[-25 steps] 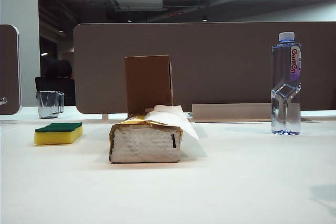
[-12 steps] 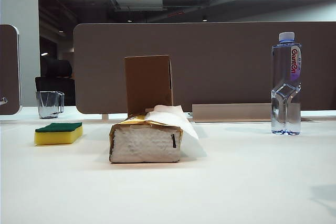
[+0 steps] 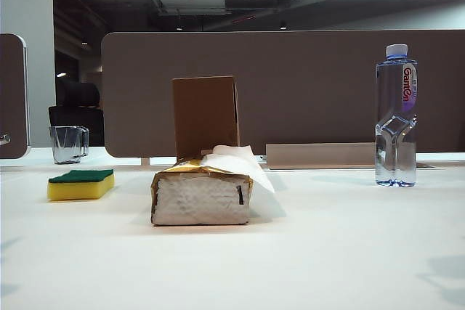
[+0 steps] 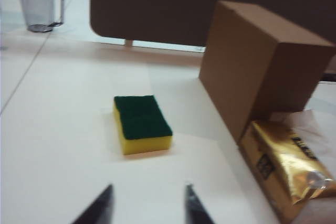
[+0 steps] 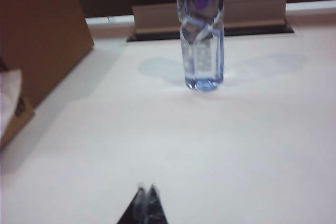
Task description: Move the sponge from left to right to wipe the table, avoiding obstacles on the table, and finally reaching the bottle of mineral water.
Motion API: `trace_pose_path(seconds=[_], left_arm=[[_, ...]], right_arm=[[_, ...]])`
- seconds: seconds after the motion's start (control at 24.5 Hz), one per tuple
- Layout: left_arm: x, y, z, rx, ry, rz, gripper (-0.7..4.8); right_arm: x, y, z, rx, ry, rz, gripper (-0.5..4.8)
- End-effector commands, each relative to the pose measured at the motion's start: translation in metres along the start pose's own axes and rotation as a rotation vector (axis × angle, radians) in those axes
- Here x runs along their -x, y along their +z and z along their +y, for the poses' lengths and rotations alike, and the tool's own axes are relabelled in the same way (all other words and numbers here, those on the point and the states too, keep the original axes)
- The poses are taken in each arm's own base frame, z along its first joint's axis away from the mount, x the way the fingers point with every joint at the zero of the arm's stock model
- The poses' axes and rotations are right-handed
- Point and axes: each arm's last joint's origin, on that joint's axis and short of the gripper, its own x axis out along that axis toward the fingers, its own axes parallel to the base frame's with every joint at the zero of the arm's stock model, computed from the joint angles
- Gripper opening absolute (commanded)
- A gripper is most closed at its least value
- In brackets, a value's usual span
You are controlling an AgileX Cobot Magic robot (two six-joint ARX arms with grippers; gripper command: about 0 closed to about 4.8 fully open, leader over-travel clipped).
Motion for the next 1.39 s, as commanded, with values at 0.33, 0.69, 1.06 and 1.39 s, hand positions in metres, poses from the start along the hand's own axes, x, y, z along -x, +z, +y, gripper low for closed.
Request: trace_pose_path(seconds=[0.33,0.69,1.06,1.39], left_arm=[[0.009,0.027,-0.008,0.112,-0.099,-0.044,3.11],[0.020,0.051,-0.017,0.215,-0.216,-0.078,3.85],[0.023,0.078,-0.022,0.224,-0.280,-0.075,4.79],[-0.024,0.127,-0.017,0.260,-0.319,0.107,4.79]], right_arm=[[0.019,0.051,0.010,-0.116,0.037,-0.163,1.54],[0.035,0.087,0.018,-0.216,0.074,-0.244,2.98],[0.021,0.136,0.021,-0.234,0.205,-0.116,3.11],[0.001,0.166,0.019,-0.260,0.296,-0.022,3.11]])
